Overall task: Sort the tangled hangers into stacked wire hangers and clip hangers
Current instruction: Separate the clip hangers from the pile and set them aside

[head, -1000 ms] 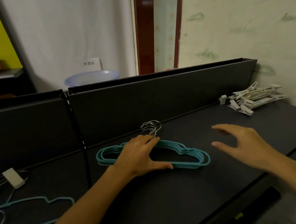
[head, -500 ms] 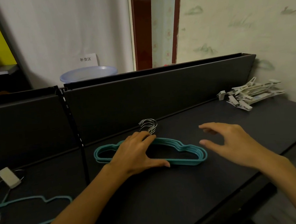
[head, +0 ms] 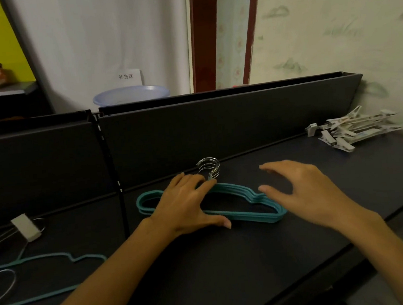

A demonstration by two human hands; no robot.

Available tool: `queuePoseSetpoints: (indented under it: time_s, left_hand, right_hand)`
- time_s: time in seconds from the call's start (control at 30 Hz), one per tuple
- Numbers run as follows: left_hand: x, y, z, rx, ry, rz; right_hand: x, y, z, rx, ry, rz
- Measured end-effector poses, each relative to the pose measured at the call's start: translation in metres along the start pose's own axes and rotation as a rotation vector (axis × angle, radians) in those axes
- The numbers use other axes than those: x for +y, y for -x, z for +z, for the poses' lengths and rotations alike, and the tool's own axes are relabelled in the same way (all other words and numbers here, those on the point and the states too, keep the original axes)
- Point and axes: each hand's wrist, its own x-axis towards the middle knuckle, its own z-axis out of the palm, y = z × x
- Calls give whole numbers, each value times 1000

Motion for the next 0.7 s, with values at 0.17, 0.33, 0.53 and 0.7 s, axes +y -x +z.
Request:
queuePoseSetpoints:
  time_s: [0.17,0.33,0.53,0.7]
  left_hand:
    - [-33,56,-25,-21,-59,-120]
    - [-74,146,-48,1,-83,-257]
    - [-146,262,-79,58,-146,-407]
    - [-206,354,-104,89,-151,-444]
  right_hand:
    - [-70,-21,21,5,108,-163]
    - [-152,-35,57,-54,116,-302]
    - [-267,-39,107,-103,115,-413]
    - [-364,-31,138,-189,30,-411]
